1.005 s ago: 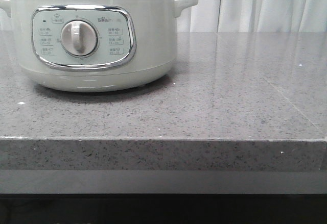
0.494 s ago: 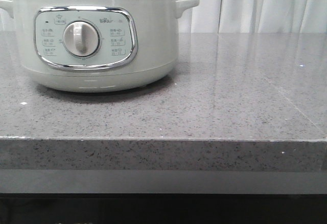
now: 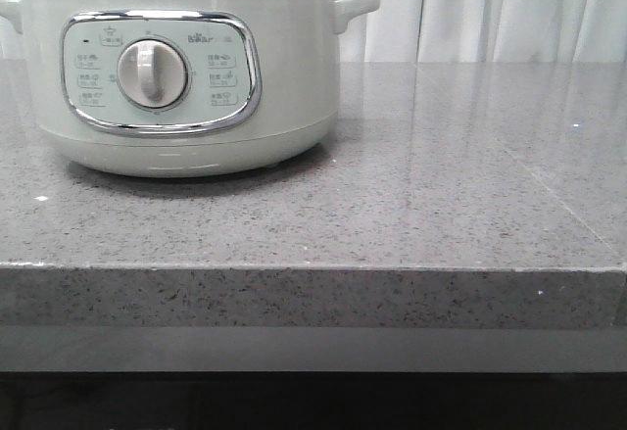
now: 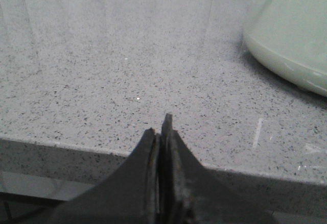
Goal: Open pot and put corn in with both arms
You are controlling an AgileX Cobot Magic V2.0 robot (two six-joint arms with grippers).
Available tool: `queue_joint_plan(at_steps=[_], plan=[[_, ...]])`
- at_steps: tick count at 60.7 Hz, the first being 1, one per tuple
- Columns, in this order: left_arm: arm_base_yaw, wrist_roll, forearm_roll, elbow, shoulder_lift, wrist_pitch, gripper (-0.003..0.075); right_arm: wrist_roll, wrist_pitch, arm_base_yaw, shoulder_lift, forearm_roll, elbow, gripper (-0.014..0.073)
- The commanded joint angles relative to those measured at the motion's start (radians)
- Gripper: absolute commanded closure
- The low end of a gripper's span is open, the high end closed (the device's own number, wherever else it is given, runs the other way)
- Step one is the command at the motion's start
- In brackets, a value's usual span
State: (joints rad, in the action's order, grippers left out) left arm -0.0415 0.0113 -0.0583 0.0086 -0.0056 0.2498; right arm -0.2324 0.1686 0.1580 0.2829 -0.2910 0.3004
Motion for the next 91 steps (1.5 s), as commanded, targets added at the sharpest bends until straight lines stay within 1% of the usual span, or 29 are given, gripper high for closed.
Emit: queue_joint_plan(at_steps=[1, 69, 79, 87, 91], plan=[[-0.002, -0.011, -0.012, -0.003, -0.025, -0.092, 0.0738, -0.010, -0.078, -0.006, 0.008, 0.007, 0.030, 0.0661], [-0.002, -0.011, -0.012, -0.003, -0.025, -0.094, 0.0738, -0.011, -0.083, -0.006, 0.008, 0.011, 0.028, 0.0661], [-0.002, -0.011, -0.013, -0.003, -0.025, -0.094, 0.0738, -0.001, -0.180, -0.014, -0.025, 0.020, -0.065, 0.0661], [-0.002, -0.011, -0.013, -0.003, -0.023, -0.094, 0.0738, 0.092, -0.186, -0.046, -0.106, 0.140, -0.161, 0.0661], [-0.002, -0.011, -0.013, -0.003, -0.023, -0.094, 0.0738, 0.120, -0.169, -0.063, -0.156, 0.160, -0.203, 0.0661]])
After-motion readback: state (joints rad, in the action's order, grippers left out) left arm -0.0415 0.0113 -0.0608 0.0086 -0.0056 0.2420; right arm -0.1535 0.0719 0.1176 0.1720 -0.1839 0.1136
